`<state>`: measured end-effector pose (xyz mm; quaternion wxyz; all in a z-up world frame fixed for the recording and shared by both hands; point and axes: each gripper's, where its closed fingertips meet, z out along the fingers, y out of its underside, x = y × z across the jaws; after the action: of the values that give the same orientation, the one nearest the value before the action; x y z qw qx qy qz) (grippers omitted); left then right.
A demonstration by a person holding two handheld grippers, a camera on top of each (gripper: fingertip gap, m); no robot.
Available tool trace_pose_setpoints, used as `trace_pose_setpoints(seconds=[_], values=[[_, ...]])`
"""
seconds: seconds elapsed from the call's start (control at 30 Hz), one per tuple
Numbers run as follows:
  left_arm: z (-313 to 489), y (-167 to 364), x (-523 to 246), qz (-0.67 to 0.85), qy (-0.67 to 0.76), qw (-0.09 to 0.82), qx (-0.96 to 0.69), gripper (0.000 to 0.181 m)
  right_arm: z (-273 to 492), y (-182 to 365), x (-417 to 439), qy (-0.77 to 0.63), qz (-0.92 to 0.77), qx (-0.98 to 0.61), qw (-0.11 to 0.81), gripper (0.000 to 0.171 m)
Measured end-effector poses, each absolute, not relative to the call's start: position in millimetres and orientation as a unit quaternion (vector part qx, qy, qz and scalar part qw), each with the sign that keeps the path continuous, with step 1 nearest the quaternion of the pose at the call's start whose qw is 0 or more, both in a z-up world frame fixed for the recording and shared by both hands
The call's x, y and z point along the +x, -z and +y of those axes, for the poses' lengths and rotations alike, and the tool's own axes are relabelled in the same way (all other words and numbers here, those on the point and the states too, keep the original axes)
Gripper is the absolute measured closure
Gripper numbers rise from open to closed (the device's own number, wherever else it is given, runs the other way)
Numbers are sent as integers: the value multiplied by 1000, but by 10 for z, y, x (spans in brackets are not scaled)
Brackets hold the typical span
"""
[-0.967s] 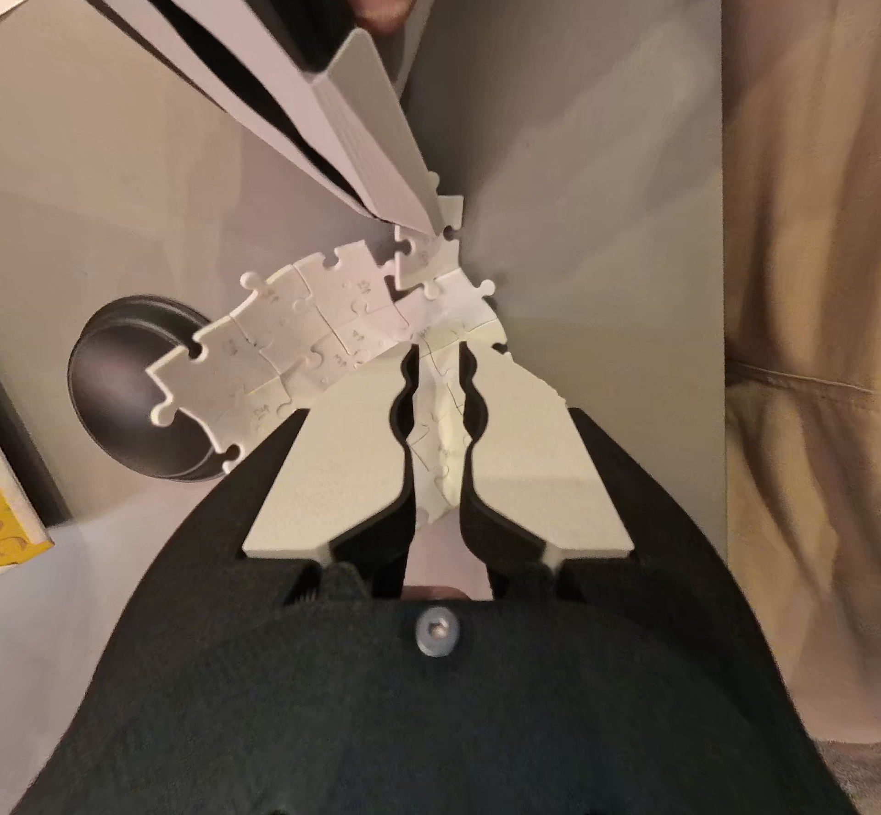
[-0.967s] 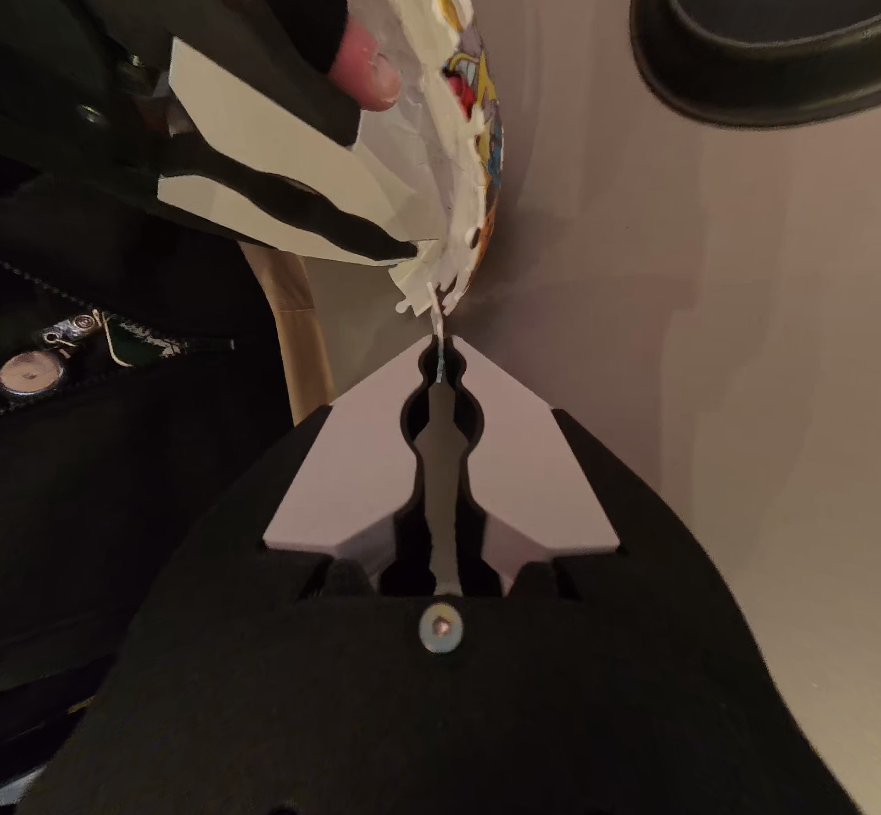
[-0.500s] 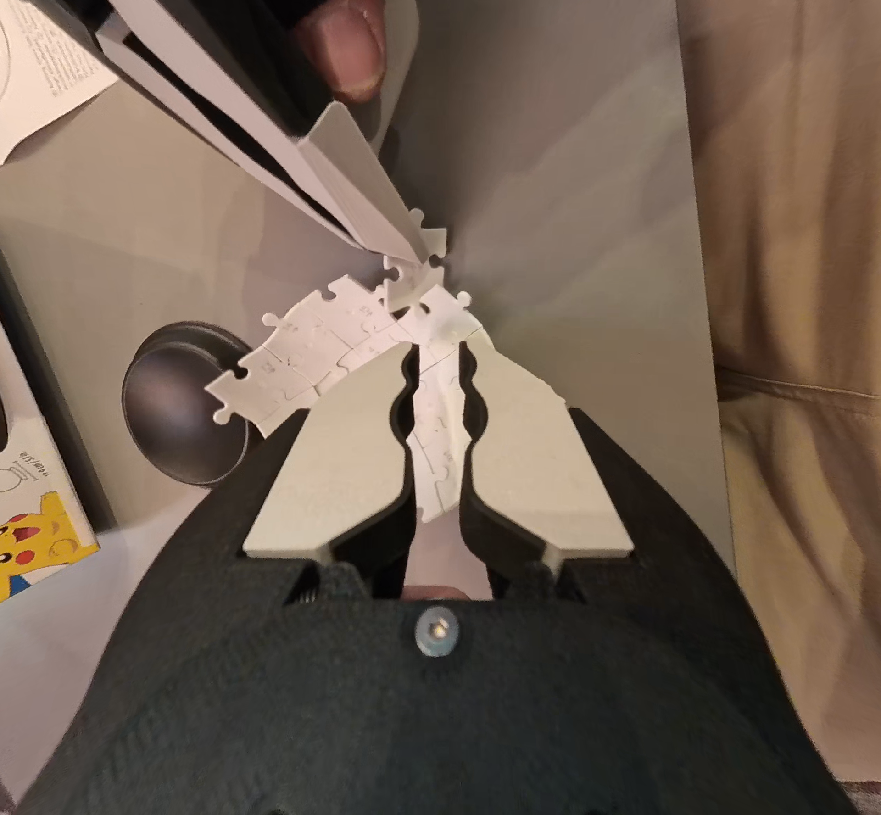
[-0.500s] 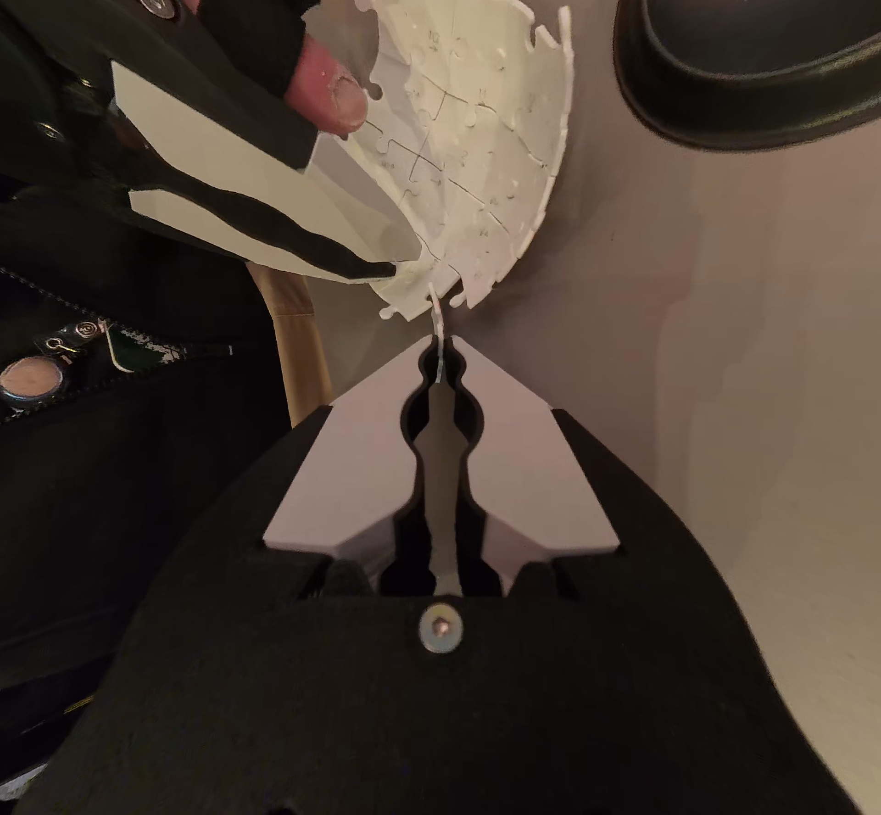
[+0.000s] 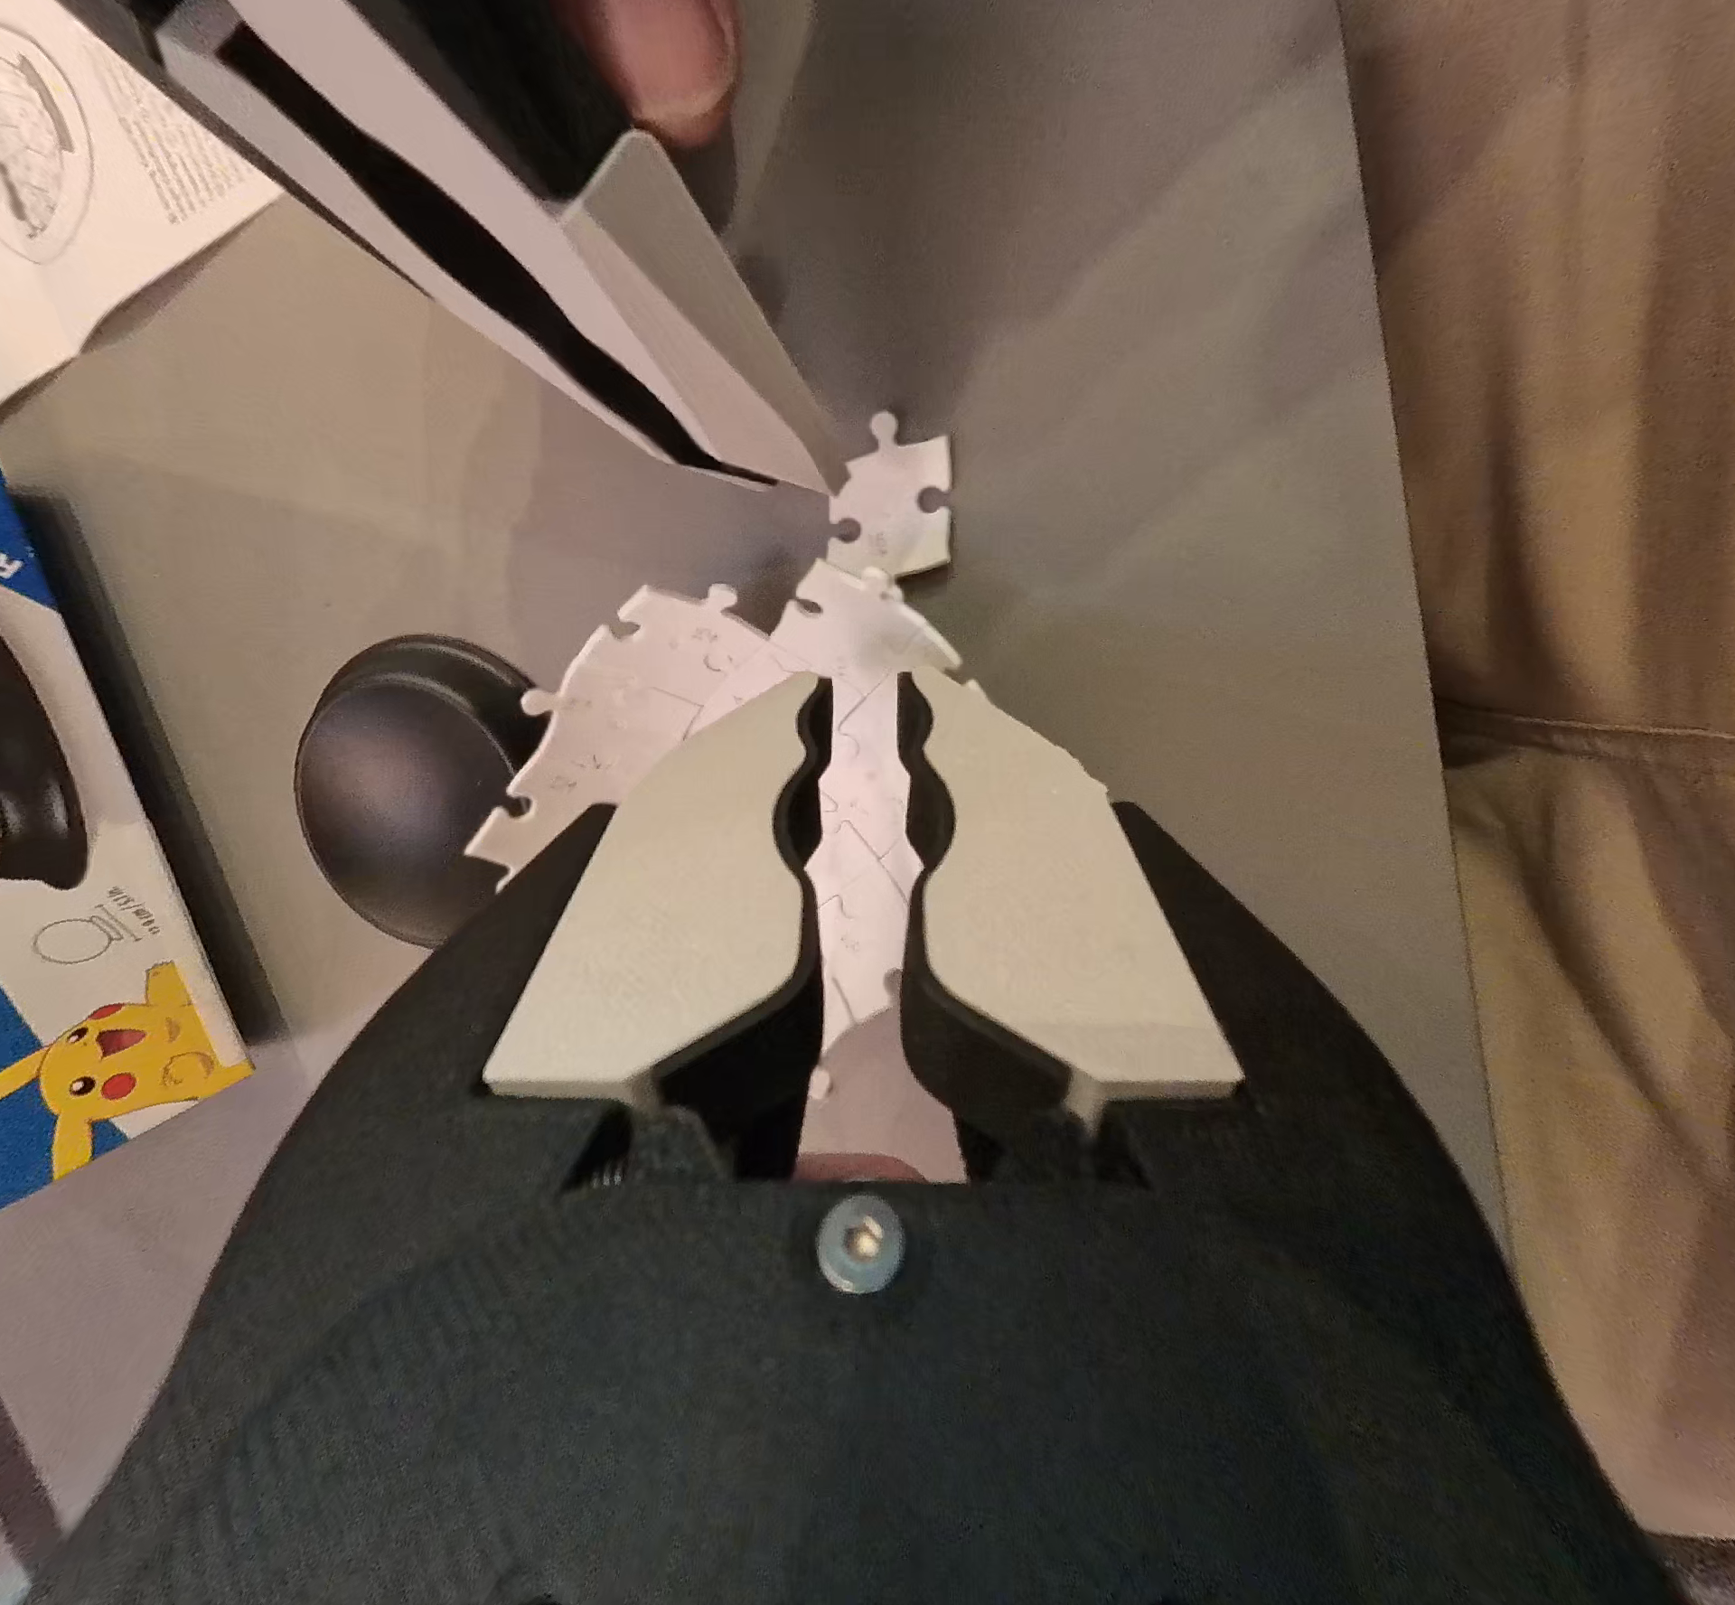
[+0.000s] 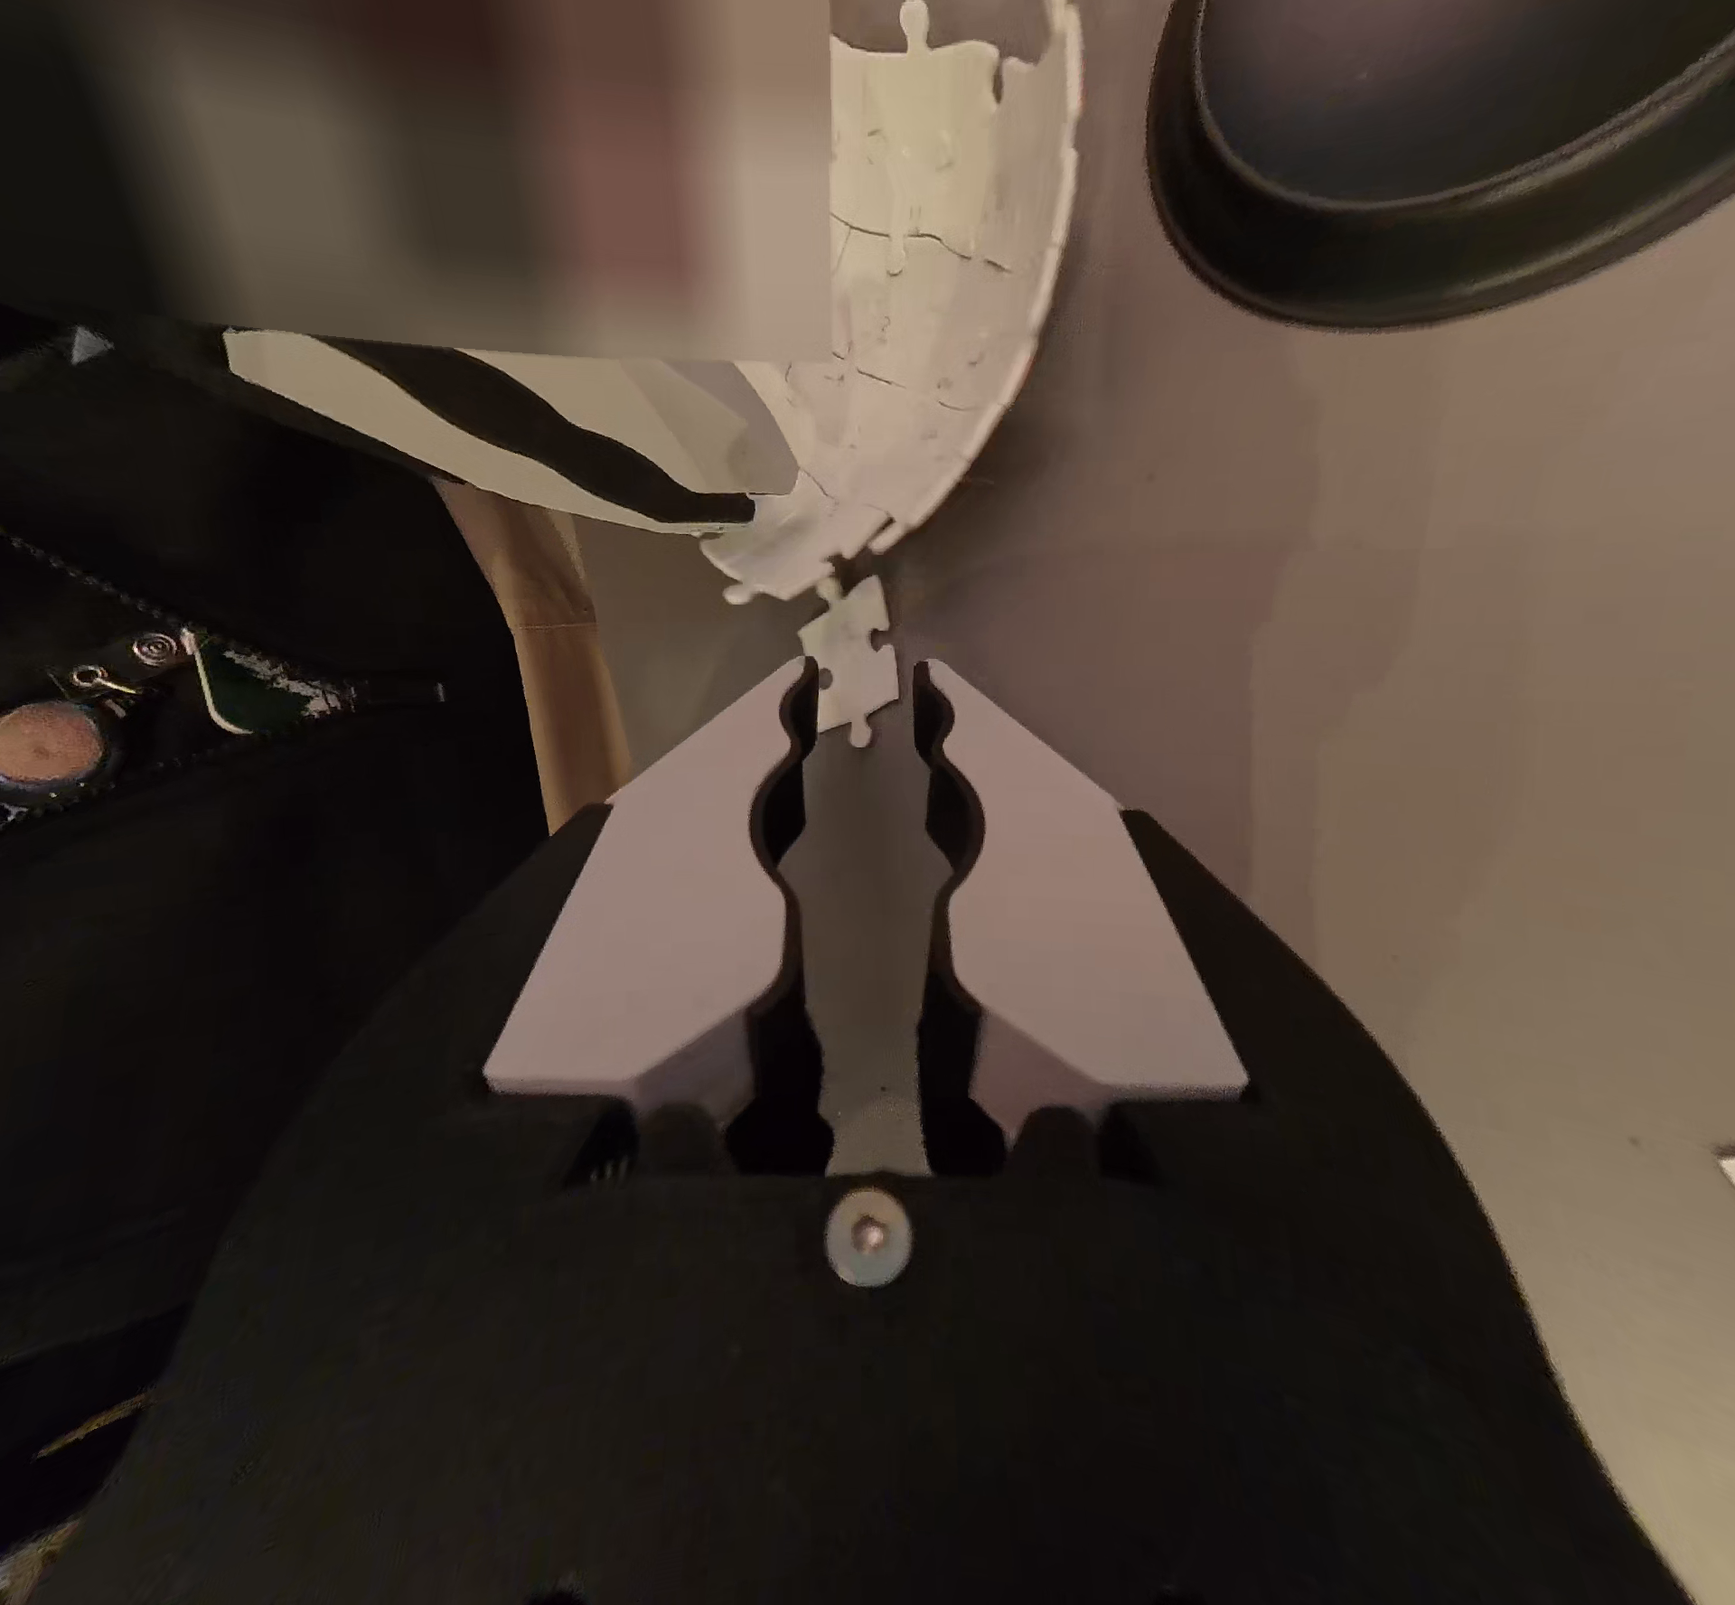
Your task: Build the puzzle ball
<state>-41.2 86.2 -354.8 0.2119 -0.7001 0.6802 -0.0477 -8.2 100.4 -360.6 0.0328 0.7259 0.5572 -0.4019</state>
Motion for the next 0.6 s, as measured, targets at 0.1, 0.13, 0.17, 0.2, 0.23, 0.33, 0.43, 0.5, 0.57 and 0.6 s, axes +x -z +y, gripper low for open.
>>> trace_pose_setpoints(seconds=[0.1,0.13,0.17,0.2,0.23,0.33,0.43,0.5,0.57,0.6], values=[[852,3522,-424,677,51,217,-702,168,976,3525,-127,403,577,710,5,148],[845,3517,-432,675,51,218,-703,168,971,3509,-140,400,582,708,-4,148],[840,3514,-443,673,50,218,-706,168,965,3502,-150,399,586,705,-10,148],[833,3511,-451,671,51,219,-707,168,978,3513,-154,395,584,709,-12,148],[830,3508,-466,670,49,221,-707,168,1003,3519,-167,397,576,714,-19,148],[827,3498,-497,664,50,228,-711,168,1003,3490,-239,426,538,727,-25,152],[892,3470,-556,646,45,242,-723,169,955,3559,-253,412,542,732,-25,155],[936,3446,-555,627,53,256,-734,169,958,3537,-271,411,540,734,-35,156],[958,3444,-526,619,55,264,-738,169,946,3495,-280,412,540,733,-39,157],[965,3438,-481,613,60,269,-741,169,928,3516,-278,408,542,734,-36,158]])
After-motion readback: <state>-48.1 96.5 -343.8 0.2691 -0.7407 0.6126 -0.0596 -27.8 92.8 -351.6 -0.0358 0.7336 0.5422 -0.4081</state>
